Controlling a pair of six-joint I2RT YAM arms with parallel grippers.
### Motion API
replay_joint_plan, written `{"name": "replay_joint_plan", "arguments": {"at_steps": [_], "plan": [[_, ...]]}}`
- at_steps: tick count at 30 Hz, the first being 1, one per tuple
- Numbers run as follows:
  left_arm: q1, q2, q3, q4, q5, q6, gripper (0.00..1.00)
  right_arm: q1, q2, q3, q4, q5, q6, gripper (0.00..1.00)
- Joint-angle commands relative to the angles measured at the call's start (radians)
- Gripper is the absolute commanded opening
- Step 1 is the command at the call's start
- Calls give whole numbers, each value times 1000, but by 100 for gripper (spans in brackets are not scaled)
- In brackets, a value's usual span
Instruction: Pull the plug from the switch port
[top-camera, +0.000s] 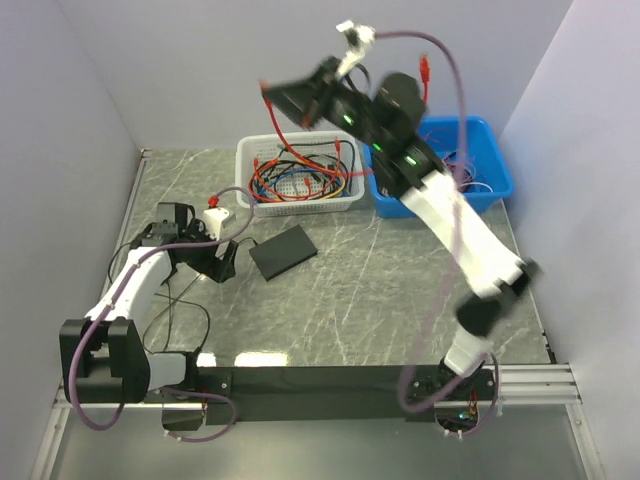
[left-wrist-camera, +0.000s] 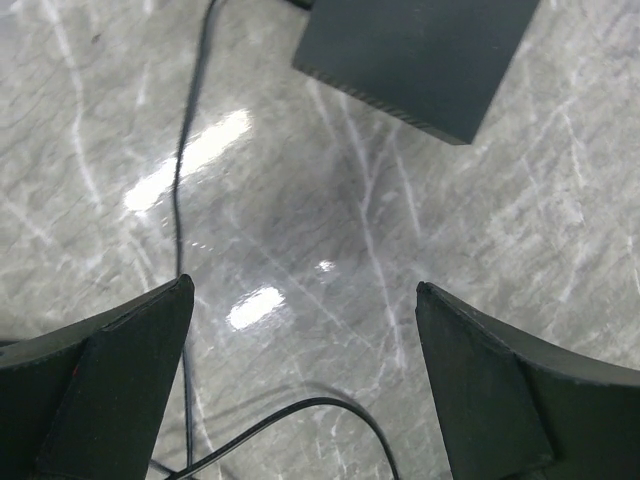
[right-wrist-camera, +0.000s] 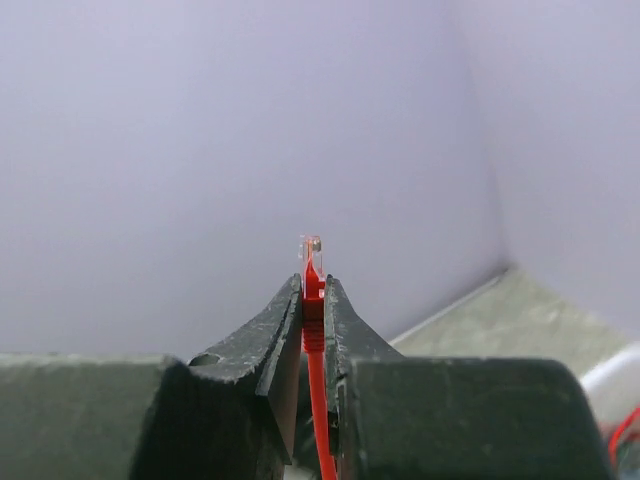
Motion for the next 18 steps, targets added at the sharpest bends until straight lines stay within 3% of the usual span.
{"name": "replay_joint_plan", "arguments": {"at_steps": [1, 6, 12, 18], "plan": [[43, -32, -2, 10, 31, 0, 99, -39, 315, 197, 50, -11, 17, 0], [63, -31, -11, 7, 48, 11, 99, -45, 590, 437, 225, 39, -30, 0], [68, -32, -31, 15, 82, 17, 99, -59, 756, 463, 337, 279, -121, 0], [68, -11, -42, 30, 94, 17, 99, -69, 871, 461, 299, 293, -58, 0]]}}
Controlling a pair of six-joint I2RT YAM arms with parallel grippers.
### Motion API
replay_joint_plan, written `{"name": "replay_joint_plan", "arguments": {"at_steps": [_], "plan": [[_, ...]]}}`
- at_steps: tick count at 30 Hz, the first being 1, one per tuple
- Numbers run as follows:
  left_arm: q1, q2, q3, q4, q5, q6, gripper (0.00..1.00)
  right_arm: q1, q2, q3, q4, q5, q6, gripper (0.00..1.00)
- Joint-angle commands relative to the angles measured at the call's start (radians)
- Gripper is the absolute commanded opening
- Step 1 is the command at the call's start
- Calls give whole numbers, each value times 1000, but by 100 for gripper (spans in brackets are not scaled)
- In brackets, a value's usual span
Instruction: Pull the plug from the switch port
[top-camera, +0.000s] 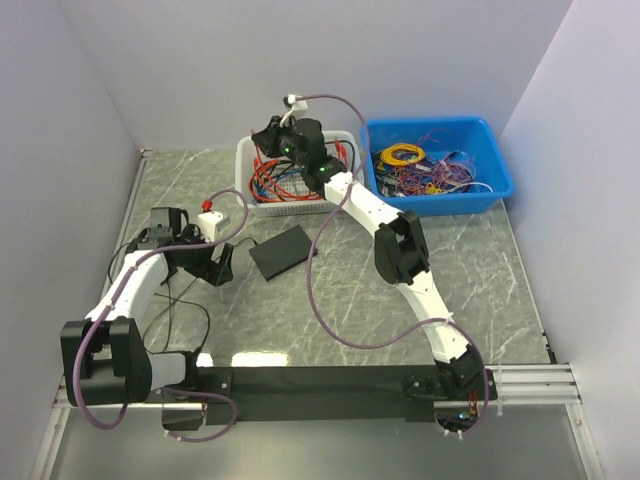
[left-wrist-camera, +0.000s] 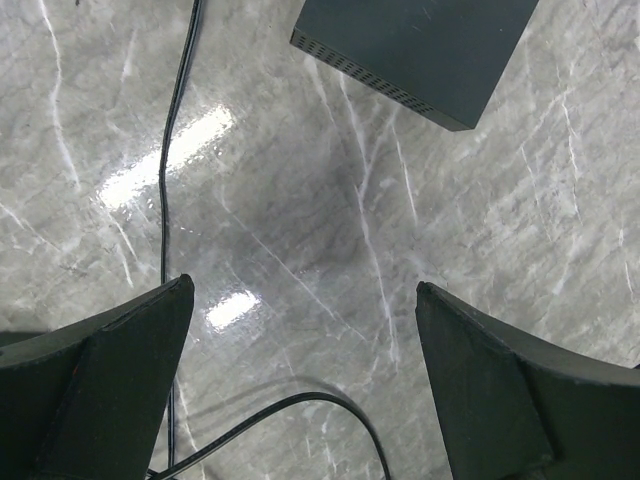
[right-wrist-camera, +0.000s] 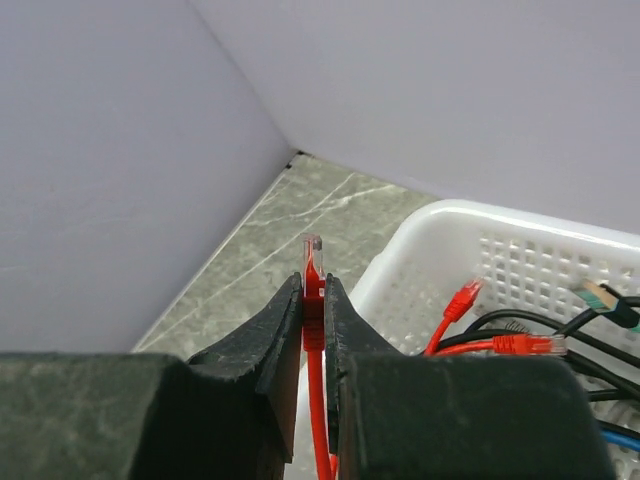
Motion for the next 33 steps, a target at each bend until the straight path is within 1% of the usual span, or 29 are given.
{"name": "replay_joint_plan", "arguments": {"at_steps": [1, 4, 5, 6, 7, 8, 9, 10, 12, 13, 14, 15, 16, 17, 18, 19, 21, 22, 23, 24, 25, 28, 30, 31, 32, 33], "plan": [[5, 1, -1, 25, 45, 13, 99, -11, 7, 59, 106, 42, 18, 0], [5, 7, 8, 22, 41, 13, 99, -11, 45, 64, 57, 37, 44, 1], [4, 9, 13, 21, 38, 12, 99, -11, 47, 66, 12, 37, 65, 8], [5, 10, 14, 22, 31, 12, 99, -10, 44, 54, -6, 42, 73, 18], [5, 13, 16, 22, 28, 13, 99, -10, 19, 36, -17, 42, 76, 40], [5, 15, 19, 27, 19, 16, 99, -11, 1, -13, -37, 42, 67, 48], [5, 19, 19, 34, 0, 16, 99, -11, -19, -32, -58, 52, 55, 53], [7, 29, 22, 36, -12, 25, 99, -11, -63, -55, -86, 60, 27, 62], [5, 45, 30, 58, -59, 30, 99, -11, -123, -84, -173, 97, 0, 67], [5, 71, 34, 65, -76, 35, 99, -10, -198, -145, -201, 99, -22, 73], [5, 87, 45, 77, -93, 33, 99, -2, -243, -190, -206, 105, -34, 75], [4, 123, 48, 100, -116, 29, 98, 3, -337, -240, -207, 123, -47, 77], [2, 140, 54, 114, -145, 26, 98, 16, -387, -347, -207, 149, -83, 77], [4, 157, 63, 125, -152, 27, 96, 30, -435, -403, -206, 170, -100, 78], [2, 191, 65, 137, -153, 29, 96, 55, -516, -453, -207, 230, -117, 78], [2, 206, 70, 159, -149, 33, 95, 66, -550, -543, -217, 246, -132, 78], [-10, 252, 82, 180, -162, 30, 93, 90, -635, -631, -229, 234, -126, 78], [-15, 266, 88, 199, -176, 26, 93, 95, -659, -718, -226, 224, -108, 77], [-22, 280, 99, 212, -207, 24, 91, 98, -682, -763, -218, 220, -94, 77], [-38, 314, 105, 225, -228, 21, 90, 99, -718, -809, -208, 199, -78, 75], [-45, 332, 111, 232, -245, 16, 89, 104, -734, -892, -189, 183, -47, 73], [-50, 401, 134, 240, -297, 6, 84, 118, -777, -1012, -154, 184, -7, 70], [-73, 438, 134, 255, -323, 1, 79, 139, -800, -1060, -131, 195, 2, 70], [-73, 446, 131, 262, -333, -5, 76, 145, -803, -1095, -114, 201, 10, 70], [-73, 453, 129, 269, -334, -5, 70, 155, -803, -1109, -105, 197, 12, 70], [-73, 466, 128, 268, -328, -2, 66, 158, -799, -1120, -99, 194, 13, 70]]}}
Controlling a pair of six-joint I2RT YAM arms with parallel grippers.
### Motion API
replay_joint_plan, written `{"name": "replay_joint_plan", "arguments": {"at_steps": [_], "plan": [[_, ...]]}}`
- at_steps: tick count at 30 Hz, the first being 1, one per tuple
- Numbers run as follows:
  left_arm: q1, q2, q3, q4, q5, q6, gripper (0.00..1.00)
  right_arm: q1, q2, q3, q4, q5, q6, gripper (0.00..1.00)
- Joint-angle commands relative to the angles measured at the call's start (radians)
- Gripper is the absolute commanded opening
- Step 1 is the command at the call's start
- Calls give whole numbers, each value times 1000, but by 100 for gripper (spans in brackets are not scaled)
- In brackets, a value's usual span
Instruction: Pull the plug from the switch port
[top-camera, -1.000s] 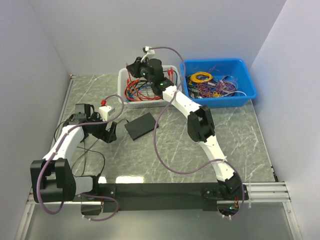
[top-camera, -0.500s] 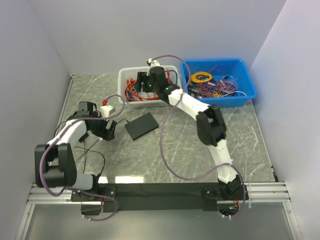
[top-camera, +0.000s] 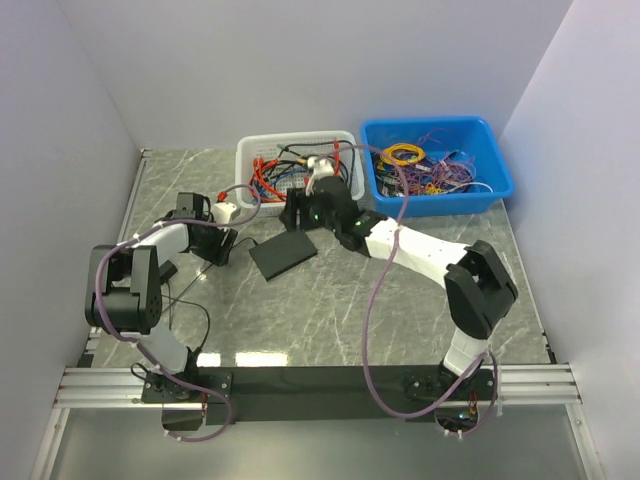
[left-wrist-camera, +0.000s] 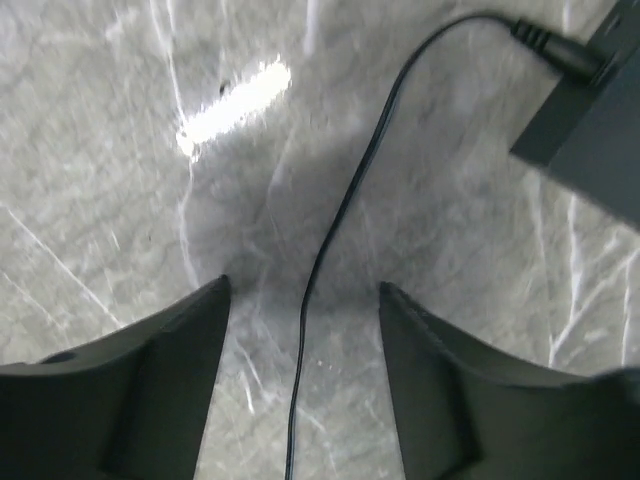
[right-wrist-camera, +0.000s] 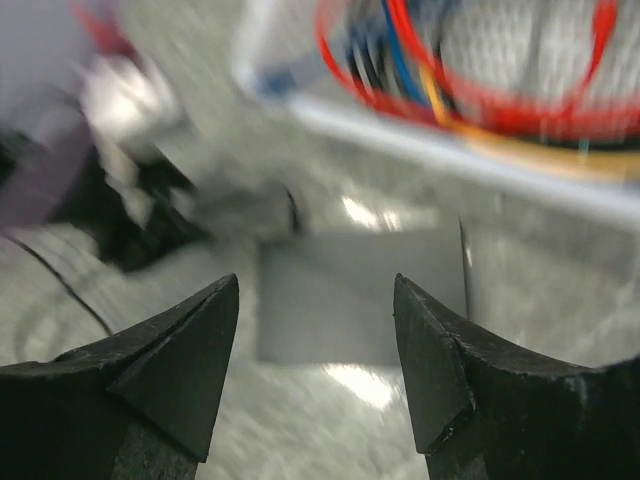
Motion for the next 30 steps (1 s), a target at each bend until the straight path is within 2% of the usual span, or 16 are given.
{"name": "replay_joint_plan", "arguments": {"at_steps": [1, 7, 9, 10, 11, 17, 24, 30], "plan": [[-6, 55, -6, 21, -51, 3, 63, 16, 12, -50, 43, 13, 35, 70], [-6, 38, -48, -74, 97, 69, 41, 16, 41, -68, 70, -30, 52, 70], [-6, 26, -63, -89, 109, 84, 25, 18, 44, -70, 75, -44, 57, 70], [-6, 22, -78, -98, 121, 95, 6, 18, 47, -64, 71, -52, 64, 70], [-8, 16, -82, -106, 120, 102, 1, 16, 50, -59, 69, -58, 68, 70], [-11, -76, -98, -199, 216, 153, 0, 51, 97, 13, 43, -103, 74, 69], [-11, -246, -140, -256, 256, 185, 0, 111, 254, 177, 6, -118, 74, 68], [-2, -393, -131, -282, 263, 150, 0, 130, 387, 313, -67, -162, 28, 64]]}}
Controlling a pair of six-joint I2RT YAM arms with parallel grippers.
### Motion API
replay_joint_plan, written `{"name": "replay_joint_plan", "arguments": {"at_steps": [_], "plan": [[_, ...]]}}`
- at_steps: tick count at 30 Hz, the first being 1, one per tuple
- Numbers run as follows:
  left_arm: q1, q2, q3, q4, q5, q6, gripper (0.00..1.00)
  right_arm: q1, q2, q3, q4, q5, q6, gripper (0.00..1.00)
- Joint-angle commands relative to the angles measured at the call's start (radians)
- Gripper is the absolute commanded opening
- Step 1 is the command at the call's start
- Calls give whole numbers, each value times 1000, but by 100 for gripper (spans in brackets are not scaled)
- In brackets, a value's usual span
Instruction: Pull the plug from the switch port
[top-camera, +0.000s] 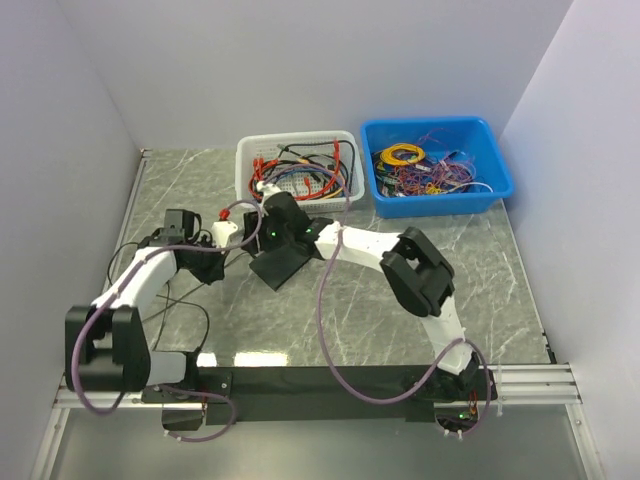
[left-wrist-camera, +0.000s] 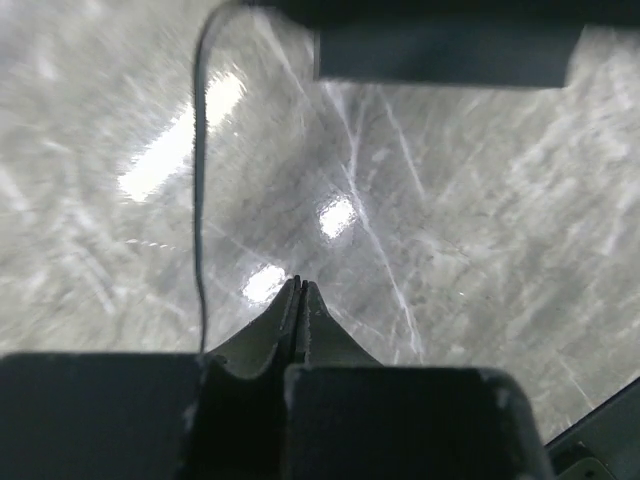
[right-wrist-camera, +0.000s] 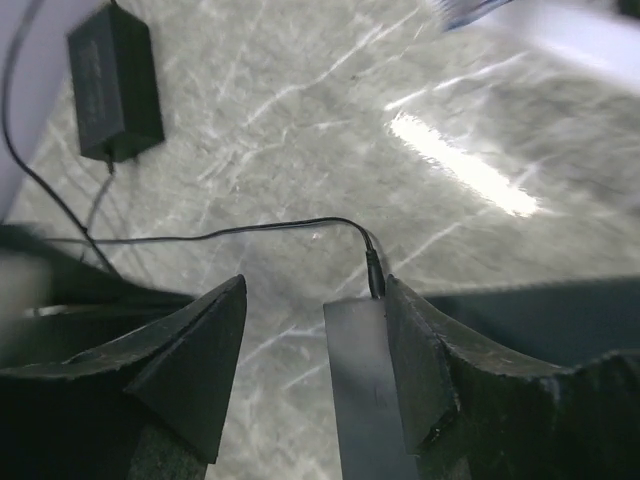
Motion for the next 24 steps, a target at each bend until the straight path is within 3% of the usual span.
{"name": "replay_joint_plan", "arguments": {"at_steps": [1, 7, 12, 15, 16, 19, 24], "plan": [[7, -89, 9, -28, 38, -3, 0, 17, 42, 74, -47, -25, -42, 64], [40, -72, -18, -5, 18, -11, 0, 44, 17, -58, 17, 33, -38, 63], [56, -17, 6, 28, 12, -39, 1, 65, 42, -43, 13, 99, -99, 63], [53, 23, 66, 41, 36, -48, 24, 77, 60, -20, -34, 171, -158, 63], [51, 35, 80, 42, 47, -43, 39, 82, 60, -29, -53, 179, -174, 63], [25, 69, 112, 71, 90, 1, 58, 100, 10, -158, 19, 173, -251, 62], [-14, 149, 118, 220, 151, 160, 64, 103, -108, -408, 122, 94, -298, 61]]}}
